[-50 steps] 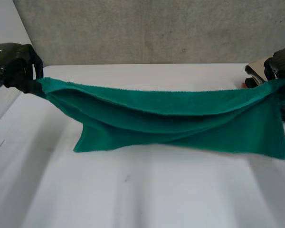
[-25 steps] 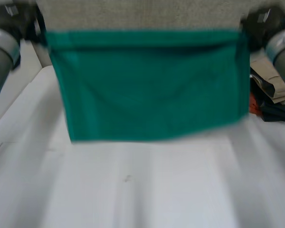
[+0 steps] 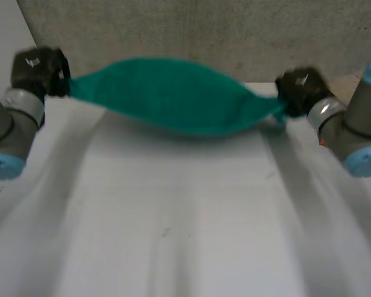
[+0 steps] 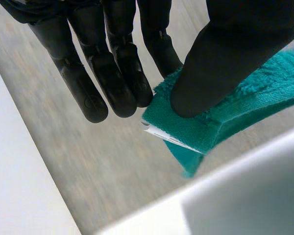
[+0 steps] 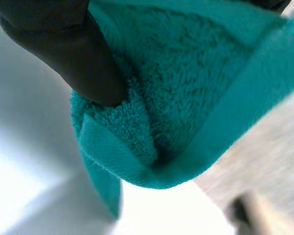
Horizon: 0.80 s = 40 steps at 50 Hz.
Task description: Fold the laundry.
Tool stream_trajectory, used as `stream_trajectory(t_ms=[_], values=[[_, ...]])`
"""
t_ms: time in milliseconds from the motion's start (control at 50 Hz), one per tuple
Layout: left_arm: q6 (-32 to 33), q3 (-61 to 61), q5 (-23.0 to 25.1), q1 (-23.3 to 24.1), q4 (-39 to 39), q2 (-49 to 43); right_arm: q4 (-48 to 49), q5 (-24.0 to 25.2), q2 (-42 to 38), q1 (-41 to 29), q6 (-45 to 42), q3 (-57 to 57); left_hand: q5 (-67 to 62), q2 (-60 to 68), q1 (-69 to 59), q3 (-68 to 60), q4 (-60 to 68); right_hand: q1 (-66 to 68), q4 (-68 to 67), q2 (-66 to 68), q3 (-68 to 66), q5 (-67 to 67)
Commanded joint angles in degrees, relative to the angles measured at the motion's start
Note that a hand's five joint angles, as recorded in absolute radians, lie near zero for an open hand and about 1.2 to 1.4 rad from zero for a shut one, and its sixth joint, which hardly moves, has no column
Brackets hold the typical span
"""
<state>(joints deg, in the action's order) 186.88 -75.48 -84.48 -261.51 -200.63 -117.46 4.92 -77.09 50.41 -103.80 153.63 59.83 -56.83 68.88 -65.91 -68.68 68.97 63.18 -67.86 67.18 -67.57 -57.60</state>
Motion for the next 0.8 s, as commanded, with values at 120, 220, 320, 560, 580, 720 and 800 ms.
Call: stream_trajectory(t_ms=[120,220,320,560,580,720,800], values=[[1.55,-14.25,0.37,0.03,-5.73,1.97,-5.53,-0.6,-2.52,0.18,1.14,10.13,-13.17,11.12,-14.09,-11.32,11.03,-4.73,9.41,-8.72,9.12,9.14],[1.55,-15.57,1.07,-0.14,-5.73,3.73,-6.42,-0.51,-1.99,0.88,3.34,10.74,-13.17,11.12,-14.09,-11.32,11.03,-12.79,17.47,-16.79,17.18,17.21],[1.55,-16.63,1.43,-0.41,-5.73,5.13,-6.5,-0.51,-1.02,1.58,3.69,11.36,-13.17,11.12,-14.09,-11.32,11.03,-20.38,25.06,-24.37,24.77,24.79],[1.11,-18.82,2.39,-2.16,-4.77,7.51,-5.8,0.28,2.41,3.34,3.16,13.91,-13.17,11.12,-14.09,-11.32,11.03,-10.99,15.67,-14.99,15.38,15.41],[1.03,-18.91,2.48,-2.25,-4.77,7.59,-5.37,0.62,2.15,3.17,2.81,14.08,-13.17,11.12,-14.09,-11.32,11.03,-0.64,5.31,-4.63,5.03,5.05],[0.15,-20.32,2.74,-2.6,-1.79,9.78,-3.43,0.89,2.93,2.99,-1.31,16.09,-13.17,11.12,-14.09,-11.32,11.03,16.82,-12.14,12.82,-12.43,-12.4],[0.06,-21.02,3.27,-3.3,4.87,14.51,-3.69,0.63,10.55,3.95,-4.29,19.43,-13.17,11.12,-14.09,-11.32,11.03,16.82,-12.14,12.82,-12.43,-12.4]])
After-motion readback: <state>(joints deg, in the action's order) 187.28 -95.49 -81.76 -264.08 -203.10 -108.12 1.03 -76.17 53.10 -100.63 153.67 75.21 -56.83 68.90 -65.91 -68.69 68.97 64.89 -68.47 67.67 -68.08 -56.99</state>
